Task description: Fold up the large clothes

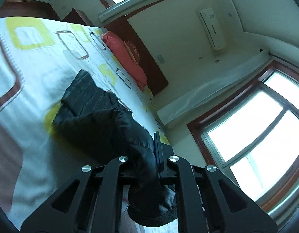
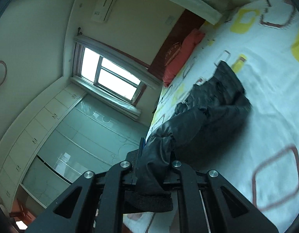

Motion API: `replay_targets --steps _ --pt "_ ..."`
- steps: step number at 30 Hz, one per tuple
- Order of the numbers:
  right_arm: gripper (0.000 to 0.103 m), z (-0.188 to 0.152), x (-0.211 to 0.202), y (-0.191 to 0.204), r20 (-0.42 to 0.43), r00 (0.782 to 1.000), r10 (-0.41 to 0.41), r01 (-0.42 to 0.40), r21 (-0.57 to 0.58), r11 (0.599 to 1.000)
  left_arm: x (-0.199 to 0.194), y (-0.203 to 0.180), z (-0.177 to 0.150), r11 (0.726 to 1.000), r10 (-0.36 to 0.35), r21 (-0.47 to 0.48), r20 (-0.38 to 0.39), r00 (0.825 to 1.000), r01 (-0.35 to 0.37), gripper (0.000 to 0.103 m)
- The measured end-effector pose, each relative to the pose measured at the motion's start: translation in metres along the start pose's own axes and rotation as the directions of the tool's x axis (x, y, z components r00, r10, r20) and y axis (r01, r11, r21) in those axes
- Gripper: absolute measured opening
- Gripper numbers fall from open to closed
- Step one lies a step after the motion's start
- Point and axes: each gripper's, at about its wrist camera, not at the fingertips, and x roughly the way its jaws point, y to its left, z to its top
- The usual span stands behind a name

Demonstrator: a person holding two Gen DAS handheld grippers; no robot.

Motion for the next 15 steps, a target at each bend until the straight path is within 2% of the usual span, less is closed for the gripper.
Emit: replay_targets --steps 5,9,13,15 --pt "0.011 0.054 0.066 -0.013 0.010 1.000 0.010 -0.010 0.003 1.000 0.080 0.001 0.052 0.998 0.050 0.035 -0.002 0.999 -0.050 0.009" --pt "0.011 0.097 0.123 -0.037 0.000 1.000 -0.016 0.016 0.030 0.999 0.158 0.014 0.088 0.990 0.125 0.062 -0.018 0.992 -0.123 0.009" --pt "0.011 0.136 0.190 -0.073 -0.028 0.996 -0.089 0.090 0.050 0.995 0.223 0.041 0.105 0.978 0.199 0.070 -0.030 0.980 -0.196 0.009" --pt "0.011 0.150 0.217 -0.092 -0.035 0.990 -0.139 0.140 0.051 0.989 0.256 0.058 0.114 0.965 0.251 0.086 -0.033 0.968 -0.247 0.009"
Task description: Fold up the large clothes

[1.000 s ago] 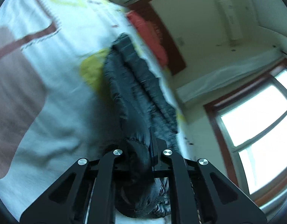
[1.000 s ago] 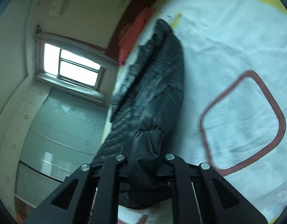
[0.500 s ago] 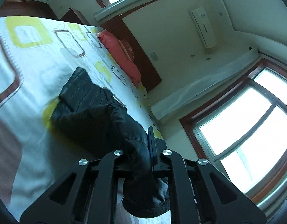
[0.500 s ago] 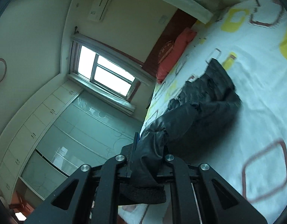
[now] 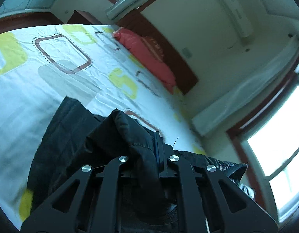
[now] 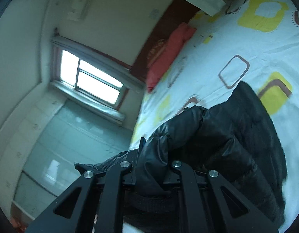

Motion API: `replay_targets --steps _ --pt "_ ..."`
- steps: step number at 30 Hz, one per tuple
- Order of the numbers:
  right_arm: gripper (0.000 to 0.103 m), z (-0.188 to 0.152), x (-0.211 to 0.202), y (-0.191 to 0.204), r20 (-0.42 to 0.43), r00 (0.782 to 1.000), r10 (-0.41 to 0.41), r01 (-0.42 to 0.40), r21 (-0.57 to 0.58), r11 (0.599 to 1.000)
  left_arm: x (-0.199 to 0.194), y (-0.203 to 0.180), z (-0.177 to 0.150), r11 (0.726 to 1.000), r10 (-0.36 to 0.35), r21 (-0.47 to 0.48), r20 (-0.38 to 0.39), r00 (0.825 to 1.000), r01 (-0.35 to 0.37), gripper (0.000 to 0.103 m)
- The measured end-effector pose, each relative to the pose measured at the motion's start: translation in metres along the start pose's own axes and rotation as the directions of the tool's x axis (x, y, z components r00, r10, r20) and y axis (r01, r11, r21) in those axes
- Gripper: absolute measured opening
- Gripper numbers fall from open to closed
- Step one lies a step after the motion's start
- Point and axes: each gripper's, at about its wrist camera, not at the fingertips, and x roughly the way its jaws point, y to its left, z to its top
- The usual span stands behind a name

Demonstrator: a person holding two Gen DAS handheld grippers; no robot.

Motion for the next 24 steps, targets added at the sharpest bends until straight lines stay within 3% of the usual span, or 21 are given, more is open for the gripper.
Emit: replay_targets --steps 7,13,16,19,21,22,23,24 --pt "0.011 0.027 0.083 -0.069 -0.055 0.989 -0.137 0.140 0.057 0.988 0.085 0.052 0.014 0.994 0.110 -0.022 -0.051 0.993 -0.111 0.009" --pt "0.012 0.025 0.112 -0.091 -0.068 0.981 -0.182 0.185 0.047 0.982 0.125 0.067 0.010 0.981 0.195 0.031 -0.078 0.978 -0.193 0.010" --pt "0.016 0.025 0.115 -0.087 -0.085 0.980 -0.182 0.186 0.039 0.982 0.126 0.072 0.012 0.983 0.183 0.005 -0.093 0.979 -0.183 0.012" --pt "0.025 0.027 0.107 -0.086 -0.099 0.984 -0.149 0.155 0.051 0.987 0.116 0.072 0.016 0.993 0.109 -0.032 -0.112 0.988 -0.113 0.029" --pt "0.041 0.026 0.097 -0.082 -0.095 0.988 -0.119 0.124 0.054 0.991 0.109 0.070 0.019 0.997 0.044 -0.062 -0.115 0.992 -0.052 0.061" --pt "0.051 0.029 0.097 -0.081 -0.092 0.990 -0.111 0.116 0.054 0.992 0.102 0.068 0.021 0.996 0.032 -0.075 -0.099 0.995 -0.039 0.064" --pt "0.068 0.028 0.091 -0.077 -0.077 0.991 -0.110 0.114 0.048 0.992 0.095 0.065 0.022 0.996 0.033 -0.084 -0.084 0.996 -0.040 0.071" --pt "0.072 0.028 0.087 -0.074 -0.060 0.992 -0.108 0.111 0.039 0.993 0.088 0.064 0.024 0.995 0.034 -0.092 -0.073 0.997 -0.041 0.077"
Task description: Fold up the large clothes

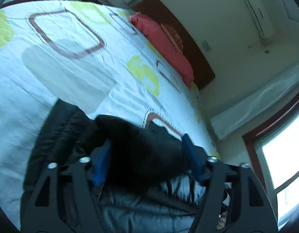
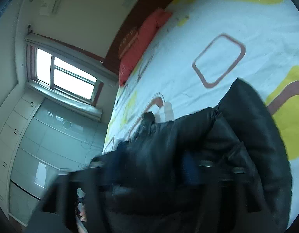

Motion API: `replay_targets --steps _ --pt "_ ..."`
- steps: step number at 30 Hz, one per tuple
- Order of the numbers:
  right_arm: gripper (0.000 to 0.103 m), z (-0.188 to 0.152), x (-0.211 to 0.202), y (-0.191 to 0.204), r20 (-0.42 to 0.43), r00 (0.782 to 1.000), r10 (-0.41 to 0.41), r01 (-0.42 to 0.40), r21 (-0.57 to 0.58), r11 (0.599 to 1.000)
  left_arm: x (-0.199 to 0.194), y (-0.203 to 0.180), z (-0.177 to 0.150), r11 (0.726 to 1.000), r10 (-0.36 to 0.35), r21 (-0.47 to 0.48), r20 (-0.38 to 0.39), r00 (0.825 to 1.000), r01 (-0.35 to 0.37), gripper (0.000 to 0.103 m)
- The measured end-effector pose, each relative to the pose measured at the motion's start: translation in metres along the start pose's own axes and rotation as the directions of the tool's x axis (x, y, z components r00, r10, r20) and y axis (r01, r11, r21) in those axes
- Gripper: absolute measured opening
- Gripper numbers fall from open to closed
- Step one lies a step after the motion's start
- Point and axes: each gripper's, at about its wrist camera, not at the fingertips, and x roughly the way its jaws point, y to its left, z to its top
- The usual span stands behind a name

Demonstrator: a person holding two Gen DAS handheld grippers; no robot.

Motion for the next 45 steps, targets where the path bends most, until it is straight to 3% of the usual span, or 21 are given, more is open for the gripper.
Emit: replay_targets --steps 3,6,10,12,16,19,21,23,24,26,28,30,33,35,37,39,41,45 --pt "0.072 -0.002 -0.012 0.012 0.016 1.000 0.010 -0.009 -0.042 0.999 -0.022 -0.003 0.001 1.000 -0.013 -0.005 0.034 0.999 0.013 0.077" --pt "0.072 -0.010 -0.014 0.022 0.029 0.999 -0.035 0.038 -0.087 0.996 -0.028 -0.007 -0.005 0.998 0.038 0.053 0.051 0.998 -0.040 0.077" --pt "0.071 -0.016 0.011 0.038 -0.001 0.983 -0.181 0.178 -0.186 0.966 -0.008 -0.021 -0.013 0.976 0.140 0.168 0.016 0.990 -0.141 0.076" --pt "0.063 -0.015 0.029 0.048 -0.009 0.972 -0.237 0.227 -0.243 0.943 0.002 -0.028 -0.012 0.966 0.157 0.206 0.009 0.988 -0.155 0.076" --pt "0.062 -0.012 0.070 0.075 0.008 0.942 -0.335 0.312 -0.388 0.867 0.030 -0.048 -0.009 0.929 0.216 0.301 0.037 0.976 -0.217 0.076" --pt "0.062 -0.016 0.098 0.091 0.031 0.918 -0.396 0.357 -0.500 0.789 0.049 -0.051 -0.008 0.897 0.276 0.341 0.065 0.959 -0.281 0.076" --pt "0.062 -0.021 0.118 0.093 0.049 0.888 -0.457 0.402 -0.563 0.722 0.066 -0.044 -0.007 0.874 0.347 0.343 0.055 0.936 -0.344 0.076" --pt "0.062 -0.026 0.133 0.083 0.038 0.853 -0.520 0.441 -0.585 0.681 0.083 -0.031 -0.007 0.866 0.403 0.322 0.001 0.915 -0.382 0.076" --pt "0.062 -0.030 0.141 0.074 0.010 0.836 -0.548 0.452 -0.580 0.678 0.087 -0.026 -0.007 0.865 0.415 0.319 -0.019 0.910 -0.388 0.076" --pt "0.062 -0.031 0.141 0.067 0.000 0.830 -0.558 0.456 -0.577 0.678 0.091 -0.022 -0.007 0.858 0.428 0.319 -0.015 0.903 -0.402 0.075" --pt "0.062 -0.028 0.134 0.073 0.009 0.833 -0.553 0.459 -0.570 0.682 0.080 -0.027 -0.006 0.871 0.389 0.317 0.024 0.921 -0.376 0.074" --pt "0.062 -0.020 0.120 0.072 0.025 0.843 -0.538 0.473 -0.513 0.717 0.067 -0.020 -0.002 0.894 0.358 0.267 0.058 0.932 -0.360 0.074" --pt "0.061 -0.009 0.116 0.046 0.013 0.840 -0.542 0.494 -0.428 0.757 0.082 0.005 0.002 0.896 0.412 0.187 -0.017 0.911 -0.402 0.070" --pt "0.062 -0.011 0.120 0.047 0.012 0.832 -0.554 0.499 -0.452 0.739 0.085 0.001 0.003 0.888 0.425 0.202 -0.021 0.905 -0.413 0.070" --pt "0.062 -0.011 0.111 0.055 0.020 0.839 -0.543 0.491 -0.457 0.742 0.076 -0.001 0.006 0.909 0.382 0.190 -0.017 0.924 -0.372 0.070" --pt "0.062 -0.009 0.088 0.056 0.019 0.862 -0.506 0.469 -0.408 0.783 0.050 0.003 0.008 0.935 0.330 0.135 0.003 0.944 -0.328 0.070" --pt "0.063 -0.009 0.062 0.055 0.017 0.882 -0.471 0.444 -0.370 0.816 0.025 0.007 0.007 0.946 0.310 0.090 0.015 0.950 -0.311 0.073" --pt "0.065 -0.021 -0.011 0.044 0.050 0.884 -0.464 0.455 -0.317 0.832 -0.042 0.024 -0.010 0.964 0.265 -0.002 0.052 0.963 -0.265 0.078"
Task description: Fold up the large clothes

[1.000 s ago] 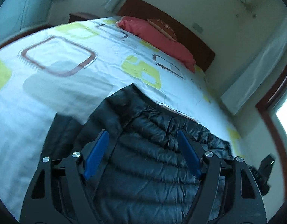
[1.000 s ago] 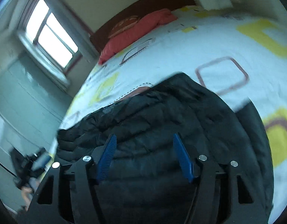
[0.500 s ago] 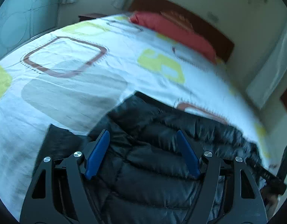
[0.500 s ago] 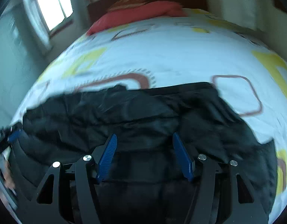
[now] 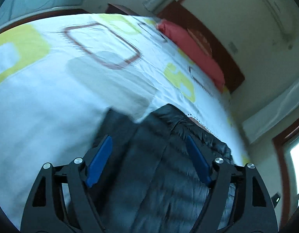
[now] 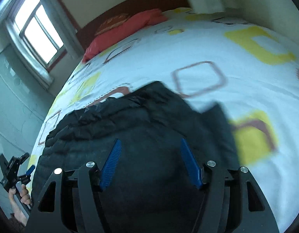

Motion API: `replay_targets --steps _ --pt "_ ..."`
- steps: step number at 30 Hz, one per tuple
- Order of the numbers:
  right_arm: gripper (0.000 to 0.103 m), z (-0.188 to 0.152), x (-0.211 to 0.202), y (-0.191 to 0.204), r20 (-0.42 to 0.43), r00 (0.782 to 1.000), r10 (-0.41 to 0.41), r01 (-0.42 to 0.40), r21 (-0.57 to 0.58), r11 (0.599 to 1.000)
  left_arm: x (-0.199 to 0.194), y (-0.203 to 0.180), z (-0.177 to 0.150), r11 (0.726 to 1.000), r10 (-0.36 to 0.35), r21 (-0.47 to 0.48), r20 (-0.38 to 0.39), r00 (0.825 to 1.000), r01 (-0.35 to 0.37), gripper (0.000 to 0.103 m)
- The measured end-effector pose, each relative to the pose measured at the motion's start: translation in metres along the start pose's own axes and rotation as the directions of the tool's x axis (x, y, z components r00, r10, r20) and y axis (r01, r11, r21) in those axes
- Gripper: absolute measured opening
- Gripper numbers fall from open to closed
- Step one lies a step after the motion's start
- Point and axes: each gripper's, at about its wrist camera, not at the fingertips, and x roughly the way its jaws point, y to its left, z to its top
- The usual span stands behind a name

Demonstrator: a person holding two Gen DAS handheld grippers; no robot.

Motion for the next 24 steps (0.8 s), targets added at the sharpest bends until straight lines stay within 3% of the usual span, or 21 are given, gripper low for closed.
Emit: replay_targets --steps 3,6,9,13,20,24 --pt "0.068 -0.032 -0.049 -0.045 0.023 1.000 -0.020 0.017 0.103 0.995 -0.033 0.027 -0.021 0.999 0.002 -0.044 0.015 1.000 -0.002 0.078" --pt "0.068 -0.063 -0.073 -0.072 0.037 0.999 -0.015 0.008 0.194 0.981 -0.062 0.056 -0.055 0.992 -0.005 -0.125 0.015 1.000 0.007 0.079" --pt "0.068 -0.104 -0.080 -0.095 0.024 0.997 0.072 -0.076 0.321 0.944 -0.077 0.080 -0.094 0.967 -0.059 -0.247 -0.021 0.998 0.052 0.079" --pt "0.068 -0.129 -0.063 -0.094 -0.011 0.986 0.166 -0.149 0.388 0.910 -0.079 0.095 -0.129 0.918 -0.154 -0.374 -0.033 0.987 0.131 0.079" --pt "0.070 -0.133 -0.053 -0.081 0.041 0.992 0.119 -0.125 0.412 0.902 -0.058 0.078 -0.125 0.913 -0.150 -0.381 0.015 0.989 0.144 0.079" --pt "0.070 -0.161 -0.073 -0.087 0.073 0.981 0.178 -0.190 0.514 0.836 -0.059 0.074 -0.132 0.914 -0.180 -0.365 0.020 0.983 0.175 0.079"
